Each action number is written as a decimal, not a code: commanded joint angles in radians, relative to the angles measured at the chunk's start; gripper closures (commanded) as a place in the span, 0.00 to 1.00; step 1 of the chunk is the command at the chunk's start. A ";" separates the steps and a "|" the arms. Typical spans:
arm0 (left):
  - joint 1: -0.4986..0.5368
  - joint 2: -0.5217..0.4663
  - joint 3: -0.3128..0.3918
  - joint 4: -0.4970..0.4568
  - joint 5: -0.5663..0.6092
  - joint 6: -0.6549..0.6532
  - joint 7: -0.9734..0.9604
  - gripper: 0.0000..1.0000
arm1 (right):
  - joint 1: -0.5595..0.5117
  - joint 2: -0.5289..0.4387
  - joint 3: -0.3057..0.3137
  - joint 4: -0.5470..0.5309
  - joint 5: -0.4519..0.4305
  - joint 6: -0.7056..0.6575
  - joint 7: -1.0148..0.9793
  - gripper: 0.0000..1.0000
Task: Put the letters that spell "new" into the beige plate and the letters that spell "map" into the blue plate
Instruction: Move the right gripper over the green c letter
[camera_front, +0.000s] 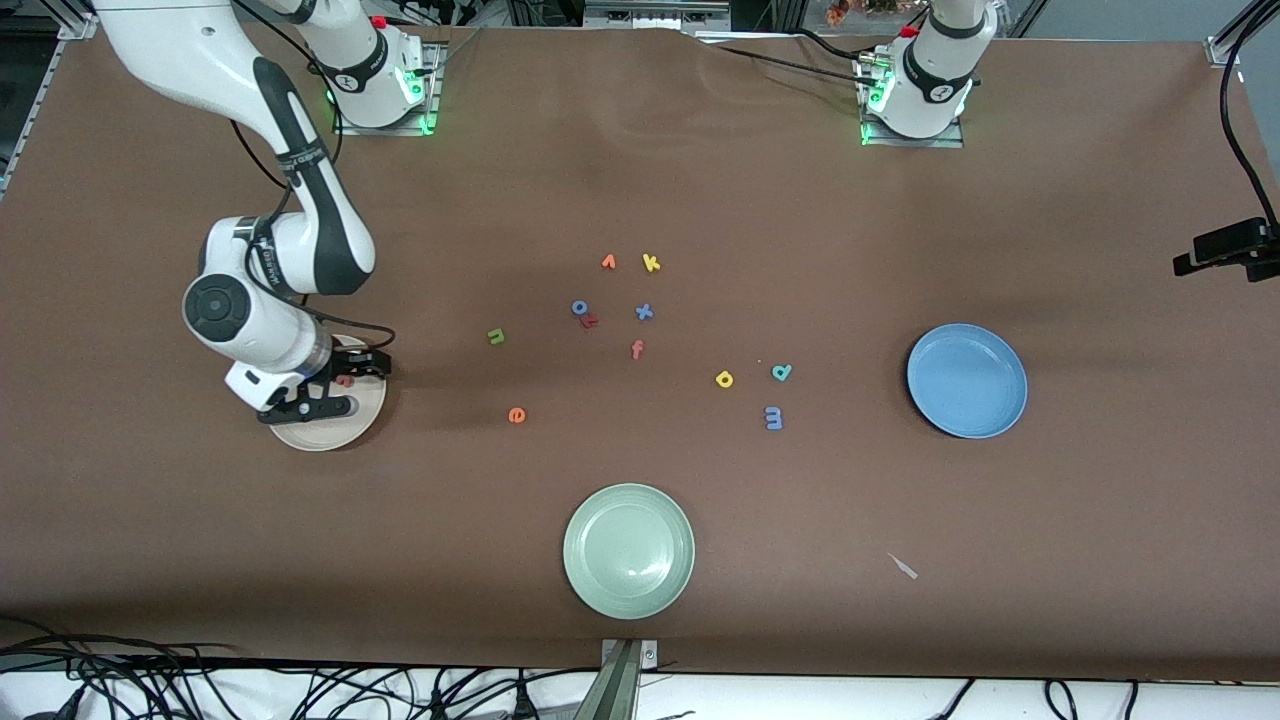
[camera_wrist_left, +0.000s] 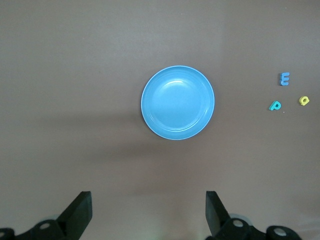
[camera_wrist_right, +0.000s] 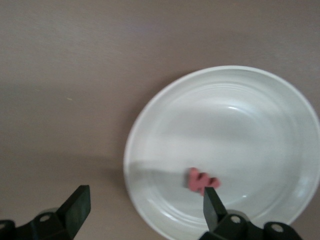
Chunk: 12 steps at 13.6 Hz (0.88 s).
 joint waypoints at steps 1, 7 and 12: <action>0.004 -0.008 -0.007 0.009 0.028 -0.010 -0.007 0.00 | 0.000 -0.019 0.058 0.035 0.016 -0.068 0.135 0.00; 0.006 -0.008 -0.007 0.009 0.027 -0.010 -0.007 0.00 | 0.001 -0.031 0.190 0.015 0.017 -0.082 0.367 0.00; 0.006 -0.008 -0.007 0.009 0.027 -0.010 -0.005 0.00 | 0.004 -0.088 0.233 -0.115 0.016 -0.011 0.387 0.00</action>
